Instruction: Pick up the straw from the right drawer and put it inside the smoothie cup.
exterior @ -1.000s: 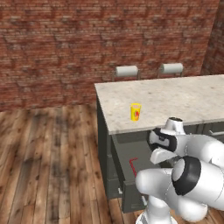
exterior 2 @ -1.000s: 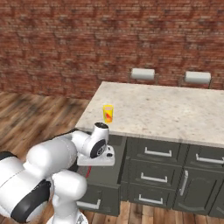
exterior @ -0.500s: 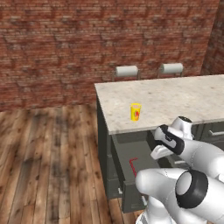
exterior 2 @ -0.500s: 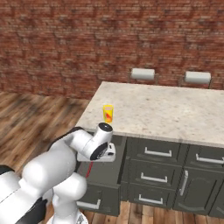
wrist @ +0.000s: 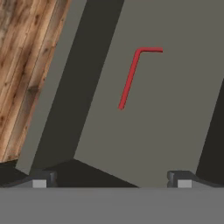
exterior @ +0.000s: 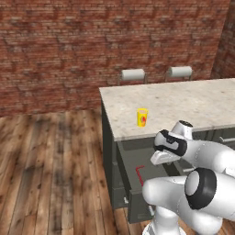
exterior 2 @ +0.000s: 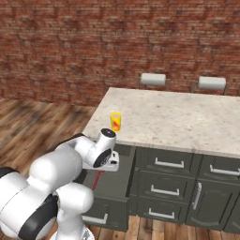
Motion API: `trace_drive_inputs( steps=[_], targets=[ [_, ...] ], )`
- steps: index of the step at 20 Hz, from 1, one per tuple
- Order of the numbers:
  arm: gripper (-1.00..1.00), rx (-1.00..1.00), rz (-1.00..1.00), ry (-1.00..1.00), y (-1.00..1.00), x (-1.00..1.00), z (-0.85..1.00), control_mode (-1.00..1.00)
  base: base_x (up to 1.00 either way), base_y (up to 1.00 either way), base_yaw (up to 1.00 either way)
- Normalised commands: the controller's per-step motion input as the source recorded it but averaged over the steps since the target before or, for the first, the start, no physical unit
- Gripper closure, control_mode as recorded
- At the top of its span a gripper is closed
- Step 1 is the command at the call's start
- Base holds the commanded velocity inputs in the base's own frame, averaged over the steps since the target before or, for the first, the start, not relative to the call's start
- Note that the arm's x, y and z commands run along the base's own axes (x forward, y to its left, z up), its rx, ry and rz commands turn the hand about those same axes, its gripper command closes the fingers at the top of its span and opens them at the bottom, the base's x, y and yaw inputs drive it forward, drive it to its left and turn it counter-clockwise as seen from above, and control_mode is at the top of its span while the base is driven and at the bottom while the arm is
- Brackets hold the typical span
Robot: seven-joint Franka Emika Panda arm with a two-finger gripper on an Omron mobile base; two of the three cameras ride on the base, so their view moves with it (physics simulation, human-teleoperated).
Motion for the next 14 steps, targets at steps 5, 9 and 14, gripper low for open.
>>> trace_drive_inputs(
  steps=[5,9,14],
  targets=[
    [-1.0,0.0,-0.04,0.0,0.22,0.0,-0.26,-1.0,0.0,0.0,0.0],
    [-1.0,0.0,-0.03,0.0,0.21,0.0,-0.32,-1.0,0.0,0.0,0.0],
    [-1.0,0.0,-0.02,0.02,0.2,0.02,-0.34,-1.0,0.0,0.0,0.0]
  ],
)
